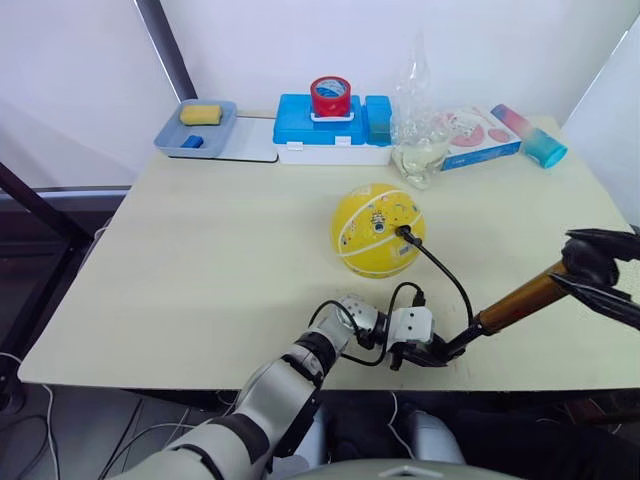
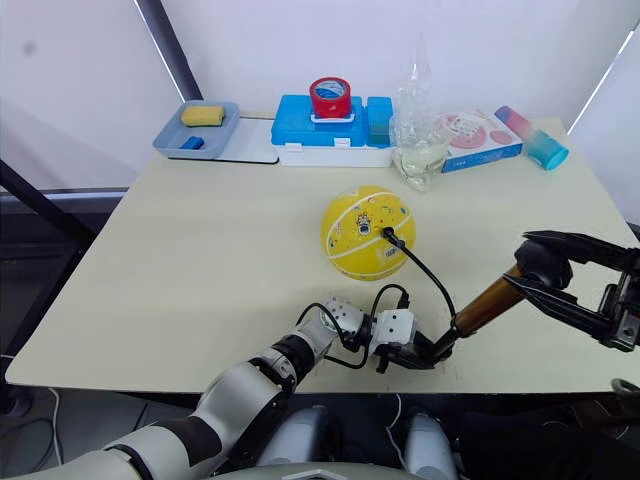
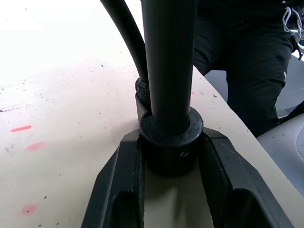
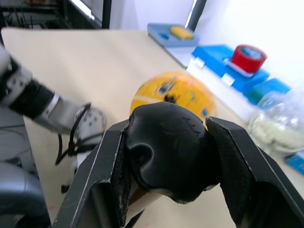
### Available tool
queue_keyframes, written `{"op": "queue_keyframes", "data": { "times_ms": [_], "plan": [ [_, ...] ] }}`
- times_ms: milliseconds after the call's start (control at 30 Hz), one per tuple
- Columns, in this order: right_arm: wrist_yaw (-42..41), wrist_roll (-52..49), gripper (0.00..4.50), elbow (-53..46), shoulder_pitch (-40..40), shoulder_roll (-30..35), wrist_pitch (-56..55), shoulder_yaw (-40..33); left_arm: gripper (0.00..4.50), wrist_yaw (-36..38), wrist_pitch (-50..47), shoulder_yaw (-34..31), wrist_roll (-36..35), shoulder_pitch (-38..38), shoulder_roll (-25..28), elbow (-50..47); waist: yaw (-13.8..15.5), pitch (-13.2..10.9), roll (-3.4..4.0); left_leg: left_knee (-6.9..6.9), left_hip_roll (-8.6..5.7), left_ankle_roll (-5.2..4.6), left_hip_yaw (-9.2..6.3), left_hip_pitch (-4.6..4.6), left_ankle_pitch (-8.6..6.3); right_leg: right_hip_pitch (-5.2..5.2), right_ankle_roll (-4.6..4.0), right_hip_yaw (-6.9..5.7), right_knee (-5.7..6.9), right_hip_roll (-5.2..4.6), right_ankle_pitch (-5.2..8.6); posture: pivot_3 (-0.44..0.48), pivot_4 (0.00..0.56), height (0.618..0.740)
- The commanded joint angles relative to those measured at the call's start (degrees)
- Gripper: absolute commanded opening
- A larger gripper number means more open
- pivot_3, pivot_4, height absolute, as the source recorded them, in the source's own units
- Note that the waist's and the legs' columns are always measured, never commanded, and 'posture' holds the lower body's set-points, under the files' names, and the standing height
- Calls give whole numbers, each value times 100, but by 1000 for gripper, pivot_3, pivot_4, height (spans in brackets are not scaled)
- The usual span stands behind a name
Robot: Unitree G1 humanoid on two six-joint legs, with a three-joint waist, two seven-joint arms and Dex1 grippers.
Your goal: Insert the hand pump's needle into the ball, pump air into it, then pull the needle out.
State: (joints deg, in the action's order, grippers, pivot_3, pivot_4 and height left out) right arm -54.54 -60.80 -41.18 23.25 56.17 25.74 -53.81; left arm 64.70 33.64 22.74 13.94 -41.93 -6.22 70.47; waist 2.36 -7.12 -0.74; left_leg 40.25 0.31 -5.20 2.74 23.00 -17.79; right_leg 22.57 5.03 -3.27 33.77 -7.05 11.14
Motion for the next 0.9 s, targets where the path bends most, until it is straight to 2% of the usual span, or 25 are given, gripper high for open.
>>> {"op": "queue_keyframes", "data": {
  "times_ms": [33,133,300,433,600,733,900],
  "plan": [
    [221,-697,1905,64,-268,175,322,-570,1098,-2,-77,109,185,45,82,129,1,-2,1,0,0,0,1,0,0,0,0,0,0,-1,0,0,150,737],
    [162,-491,1905,-44,-250,110,450,-240,1098,-13,-72,116,190,52,78,135,6,-7,9,0,-2,0,3,4,0,2,0,1,-2,-5,0,0,150,737],
    [-115,1061,1905,-129,181,-342,21,1373,1098,-39,-67,120,189,66,71,134,-3,5,-19,-1,-1,0,-1,4,0,1,0,-1,-4,3,0,0,150,737],
    [-95,2349,1905,337,378,-950,-874,2741,1098,-66,-67,101,196,65,96,133,-11,26,-51,1,-1,-1,0,-5,0,-3,0,1,5,6,0,0,150,737],
    [-44,3571,1905,985,460,-1407,-1903,3785,1098,-83,-71,95,192,86,106,121,-15,42,-53,1,0,0,1,-10,1,-3,0,3,8,11,0,0,150,737],
    [-88,3761,1905,1236,491,-1566,-2364,3968,1098,-71,-69,99,186,100,98,111,-10,42,-52,1,0,1,1,-10,2,-3,0,3,8,13,0,0,150,737],
    [-62,2878,1905,724,369,-1425,-2166,3197,1098,-55,-70,98,179,107,98,104,-3,31,-34,1,0,2,0,-10,2,-4,0,2,8,11,0,0,150,737]
  ]
}}
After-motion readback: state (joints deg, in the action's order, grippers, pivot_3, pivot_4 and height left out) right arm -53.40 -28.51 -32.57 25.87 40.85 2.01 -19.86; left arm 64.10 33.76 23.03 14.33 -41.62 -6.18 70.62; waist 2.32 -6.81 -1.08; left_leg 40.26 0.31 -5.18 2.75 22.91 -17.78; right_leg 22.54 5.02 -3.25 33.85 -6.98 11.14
